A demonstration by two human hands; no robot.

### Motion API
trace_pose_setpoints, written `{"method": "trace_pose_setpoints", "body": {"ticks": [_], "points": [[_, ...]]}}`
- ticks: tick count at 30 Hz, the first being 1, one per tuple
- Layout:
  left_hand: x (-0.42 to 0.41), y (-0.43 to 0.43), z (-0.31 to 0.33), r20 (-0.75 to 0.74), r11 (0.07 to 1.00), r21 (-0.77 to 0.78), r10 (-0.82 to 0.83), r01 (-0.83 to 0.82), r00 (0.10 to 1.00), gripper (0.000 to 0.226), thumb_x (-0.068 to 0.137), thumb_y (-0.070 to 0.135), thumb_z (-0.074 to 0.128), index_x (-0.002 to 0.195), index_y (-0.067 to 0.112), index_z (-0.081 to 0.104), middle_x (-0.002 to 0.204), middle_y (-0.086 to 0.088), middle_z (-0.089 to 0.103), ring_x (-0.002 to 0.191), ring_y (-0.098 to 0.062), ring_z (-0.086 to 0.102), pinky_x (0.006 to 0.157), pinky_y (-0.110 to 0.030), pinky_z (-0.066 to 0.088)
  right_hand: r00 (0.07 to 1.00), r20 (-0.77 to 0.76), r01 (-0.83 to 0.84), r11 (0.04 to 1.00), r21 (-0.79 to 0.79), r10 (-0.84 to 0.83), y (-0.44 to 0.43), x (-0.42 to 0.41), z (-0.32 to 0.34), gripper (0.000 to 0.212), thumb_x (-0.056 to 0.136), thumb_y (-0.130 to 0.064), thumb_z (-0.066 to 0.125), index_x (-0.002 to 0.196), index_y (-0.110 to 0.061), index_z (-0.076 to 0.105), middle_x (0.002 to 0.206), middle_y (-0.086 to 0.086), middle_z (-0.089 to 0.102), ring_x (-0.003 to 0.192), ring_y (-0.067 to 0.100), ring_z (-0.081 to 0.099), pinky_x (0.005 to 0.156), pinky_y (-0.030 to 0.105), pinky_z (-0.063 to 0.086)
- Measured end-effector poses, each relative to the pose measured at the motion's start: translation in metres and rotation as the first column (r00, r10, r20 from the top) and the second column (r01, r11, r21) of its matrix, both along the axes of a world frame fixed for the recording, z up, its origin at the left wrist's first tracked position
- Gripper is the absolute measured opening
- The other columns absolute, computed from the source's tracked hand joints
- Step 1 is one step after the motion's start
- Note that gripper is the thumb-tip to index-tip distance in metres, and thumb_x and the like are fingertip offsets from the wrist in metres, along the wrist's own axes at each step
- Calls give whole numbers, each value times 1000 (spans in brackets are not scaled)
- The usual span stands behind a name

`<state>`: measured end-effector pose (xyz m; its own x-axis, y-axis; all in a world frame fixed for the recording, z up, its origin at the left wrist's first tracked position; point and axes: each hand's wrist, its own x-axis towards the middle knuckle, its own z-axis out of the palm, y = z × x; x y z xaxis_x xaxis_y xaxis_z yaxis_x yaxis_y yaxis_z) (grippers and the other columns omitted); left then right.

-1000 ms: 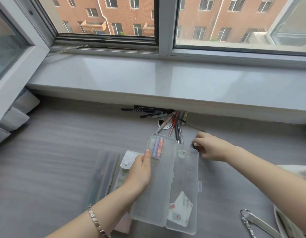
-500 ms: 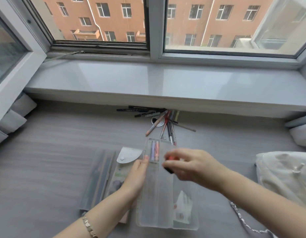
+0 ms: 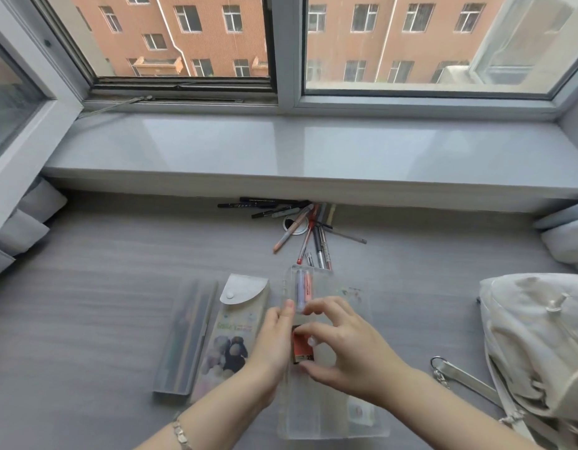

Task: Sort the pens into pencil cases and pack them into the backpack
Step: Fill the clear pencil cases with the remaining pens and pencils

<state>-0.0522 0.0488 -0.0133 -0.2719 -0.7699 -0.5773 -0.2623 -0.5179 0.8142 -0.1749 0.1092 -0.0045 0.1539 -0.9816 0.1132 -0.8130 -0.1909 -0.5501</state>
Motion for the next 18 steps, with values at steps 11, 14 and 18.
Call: {"method": "trace_pose_setpoints", "body": {"ticks": [11, 14, 18], "points": [[1, 6, -4, 92, 998, -34, -56, 59, 994, 32, 96, 46, 32, 90, 23, 53, 94, -1, 64, 92, -16, 59, 87, -32, 44, 707, 541, 374, 890, 260, -455, -17, -4, 21, 21, 98, -20, 36, 104, -34, 51, 90, -13, 39, 82, -10, 47, 83, 8, 34], [-1, 10, -2, 70, 998, -2, -61, 62, 996, 32, 96, 44, 32, 93, 21, 55, 90, 4, 63, 87, -9, 58, 78, -23, 43, 510, 698, 413, 855, 314, -502, -28, -6, 22, 28, 98, -16, 35, 101, -40, 50, 87, -7, 49, 74, -4, 56, 68, 14, 41], [-4, 12, 2, 90, 993, -28, -114, 117, 989, 43, 96, 44, 32, 102, 8, 55, 89, -1, 61, 80, -12, 54, 71, -23, 39, 425, 759, 405, 854, 327, -492, -34, 5, 21, 30, 95, -9, 45, 91, -36, 58, 66, -8, 50, 64, 6, 49, 59, 19, 43]]}}
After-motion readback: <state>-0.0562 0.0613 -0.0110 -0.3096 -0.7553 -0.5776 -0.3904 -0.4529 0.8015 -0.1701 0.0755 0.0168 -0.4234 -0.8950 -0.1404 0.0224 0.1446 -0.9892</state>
